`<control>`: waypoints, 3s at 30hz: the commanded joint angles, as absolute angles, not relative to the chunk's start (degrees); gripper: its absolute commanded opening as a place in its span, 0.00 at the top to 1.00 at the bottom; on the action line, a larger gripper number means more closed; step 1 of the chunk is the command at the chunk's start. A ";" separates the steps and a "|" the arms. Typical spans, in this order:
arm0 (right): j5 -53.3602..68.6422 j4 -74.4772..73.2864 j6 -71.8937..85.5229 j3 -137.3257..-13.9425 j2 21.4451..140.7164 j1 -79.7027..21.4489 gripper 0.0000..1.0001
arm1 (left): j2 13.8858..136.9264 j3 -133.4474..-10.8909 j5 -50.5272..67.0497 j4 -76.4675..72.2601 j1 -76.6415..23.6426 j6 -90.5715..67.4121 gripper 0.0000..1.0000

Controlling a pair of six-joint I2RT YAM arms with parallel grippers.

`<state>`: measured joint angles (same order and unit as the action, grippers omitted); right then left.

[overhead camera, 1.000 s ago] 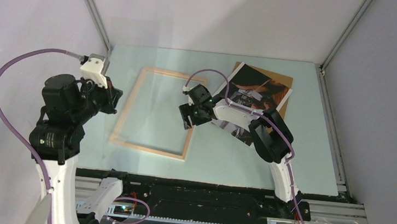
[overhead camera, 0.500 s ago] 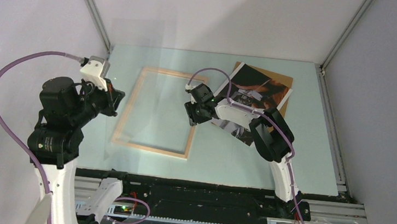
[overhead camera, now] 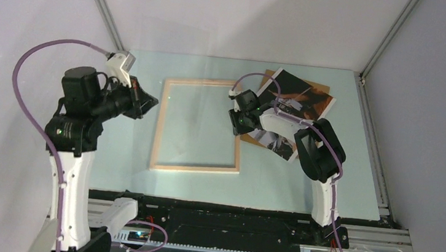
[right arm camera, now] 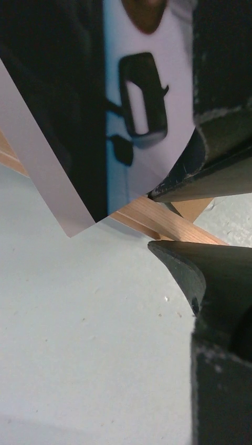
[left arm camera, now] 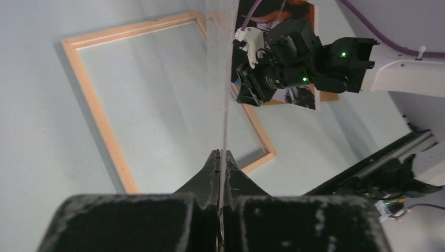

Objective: Put the photo into the frame
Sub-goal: Move the photo frame to the center of the board, then place the photo frame item in the photo frame.

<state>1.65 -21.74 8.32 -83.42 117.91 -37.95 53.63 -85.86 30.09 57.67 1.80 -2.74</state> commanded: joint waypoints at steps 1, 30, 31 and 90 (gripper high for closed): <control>1.51 -21.65 4.60 -80.42 114.04 -36.56 0.64 | 56.31 -84.80 36.78 50.65 2.05 -9.84 1.00; 12.70 -18.69 3.52 -75.32 107.23 -28.73 0.25 | 68.03 -70.41 47.88 22.54 2.09 -31.40 1.00; 13.13 -18.48 3.23 -74.73 106.79 -28.52 0.25 | 68.51 -70.12 48.51 22.23 2.10 -31.82 1.00; 15.91 -15.45 0.18 -69.43 96.95 -19.25 0.27 | 95.52 -63.20 42.93 16.87 2.20 -16.39 1.00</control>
